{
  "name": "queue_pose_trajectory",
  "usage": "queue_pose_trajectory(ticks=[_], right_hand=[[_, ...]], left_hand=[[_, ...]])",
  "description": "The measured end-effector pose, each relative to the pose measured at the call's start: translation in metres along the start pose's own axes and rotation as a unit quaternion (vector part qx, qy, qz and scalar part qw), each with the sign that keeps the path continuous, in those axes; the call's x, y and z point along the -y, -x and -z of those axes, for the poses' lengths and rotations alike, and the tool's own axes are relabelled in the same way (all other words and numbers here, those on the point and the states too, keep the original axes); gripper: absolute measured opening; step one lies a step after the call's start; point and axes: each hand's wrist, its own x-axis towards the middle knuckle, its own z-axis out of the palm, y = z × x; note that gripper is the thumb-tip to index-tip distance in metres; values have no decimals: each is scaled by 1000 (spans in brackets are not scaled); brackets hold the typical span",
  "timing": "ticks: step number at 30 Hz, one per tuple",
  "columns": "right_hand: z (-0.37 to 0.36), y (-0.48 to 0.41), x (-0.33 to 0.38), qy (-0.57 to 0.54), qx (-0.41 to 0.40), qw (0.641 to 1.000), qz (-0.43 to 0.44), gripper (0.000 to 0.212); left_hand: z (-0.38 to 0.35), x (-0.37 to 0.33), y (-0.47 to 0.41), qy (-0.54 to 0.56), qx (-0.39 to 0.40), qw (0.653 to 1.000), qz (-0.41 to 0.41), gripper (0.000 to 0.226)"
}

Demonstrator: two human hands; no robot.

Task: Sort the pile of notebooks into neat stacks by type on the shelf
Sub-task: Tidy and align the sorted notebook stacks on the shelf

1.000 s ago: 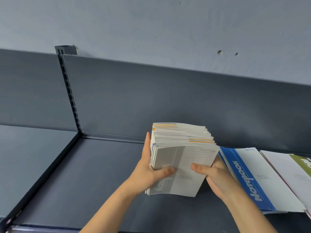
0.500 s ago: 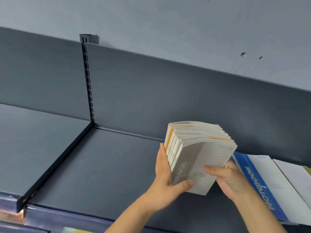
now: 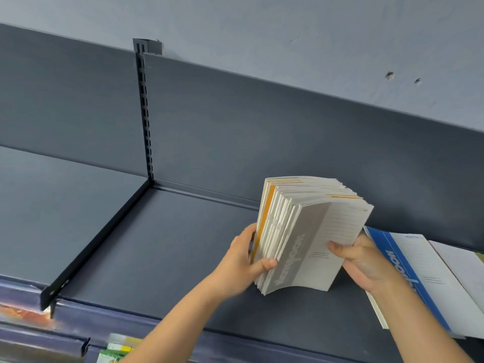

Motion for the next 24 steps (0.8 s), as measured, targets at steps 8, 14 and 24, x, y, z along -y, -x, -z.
queue_pose_trajectory(ticks=[8, 14, 24], right_hand=[[2, 9, 2, -6, 5, 1000, 6, 61], [-5, 16, 1, 2, 9, 1000, 18, 90], [-19, 23, -14, 24, -28, 999, 10, 85]], left_hand=[[-3, 6, -3, 44, 24, 999, 15, 56], [-35, -16, -1, 73, -25, 995, -58, 132], [-44, -13, -8, 54, -86, 992, -68, 99]])
